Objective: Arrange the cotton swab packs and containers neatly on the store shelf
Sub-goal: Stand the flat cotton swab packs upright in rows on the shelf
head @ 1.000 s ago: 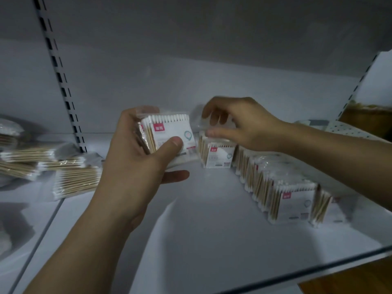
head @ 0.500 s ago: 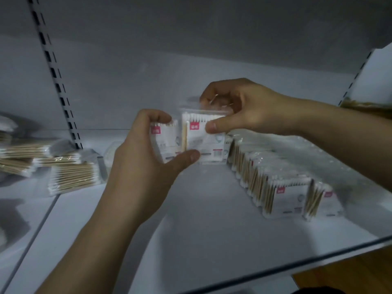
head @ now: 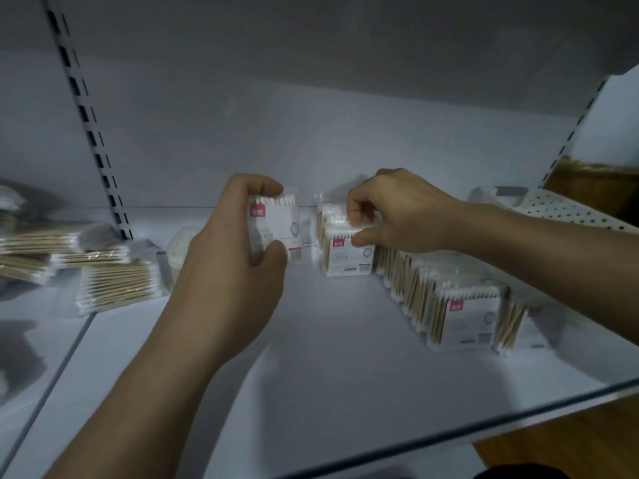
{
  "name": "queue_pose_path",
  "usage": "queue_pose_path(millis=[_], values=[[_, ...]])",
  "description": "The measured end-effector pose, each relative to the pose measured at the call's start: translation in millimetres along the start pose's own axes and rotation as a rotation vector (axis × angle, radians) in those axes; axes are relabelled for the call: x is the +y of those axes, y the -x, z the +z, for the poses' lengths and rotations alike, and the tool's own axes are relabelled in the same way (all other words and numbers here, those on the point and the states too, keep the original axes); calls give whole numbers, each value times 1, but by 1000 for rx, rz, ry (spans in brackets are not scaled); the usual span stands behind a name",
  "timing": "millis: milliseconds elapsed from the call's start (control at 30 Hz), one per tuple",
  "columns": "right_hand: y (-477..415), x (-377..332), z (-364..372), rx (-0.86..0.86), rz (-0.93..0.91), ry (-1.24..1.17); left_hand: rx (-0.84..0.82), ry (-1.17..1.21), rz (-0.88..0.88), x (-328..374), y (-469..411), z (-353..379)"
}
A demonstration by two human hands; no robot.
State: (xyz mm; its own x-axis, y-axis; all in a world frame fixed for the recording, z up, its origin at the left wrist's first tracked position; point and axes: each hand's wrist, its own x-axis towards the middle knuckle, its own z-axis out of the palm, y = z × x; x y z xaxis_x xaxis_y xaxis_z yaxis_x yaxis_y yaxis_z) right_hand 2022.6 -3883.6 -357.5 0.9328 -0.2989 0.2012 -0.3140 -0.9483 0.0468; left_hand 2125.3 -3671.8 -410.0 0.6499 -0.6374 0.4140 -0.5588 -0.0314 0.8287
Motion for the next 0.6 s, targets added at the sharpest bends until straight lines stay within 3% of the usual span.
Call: queue_pose_path(millis=[300, 367, 433, 500, 600], values=[[-5, 1, -10, -84, -11, 83, -58, 81, -123, 10, 0, 0], [-4, -1, -16, 4, -79, -61, -80, 106, -132, 11, 0, 0], [-1, -11, -26, 68, -126, -392, -95, 130, -131, 11, 0, 0], [4, -23, -33, 0, -157, -652, -117, 172, -129, 10, 0, 1], [5, -31, -35, -71, -184, -618, -142, 192, -127, 7, -1, 4]])
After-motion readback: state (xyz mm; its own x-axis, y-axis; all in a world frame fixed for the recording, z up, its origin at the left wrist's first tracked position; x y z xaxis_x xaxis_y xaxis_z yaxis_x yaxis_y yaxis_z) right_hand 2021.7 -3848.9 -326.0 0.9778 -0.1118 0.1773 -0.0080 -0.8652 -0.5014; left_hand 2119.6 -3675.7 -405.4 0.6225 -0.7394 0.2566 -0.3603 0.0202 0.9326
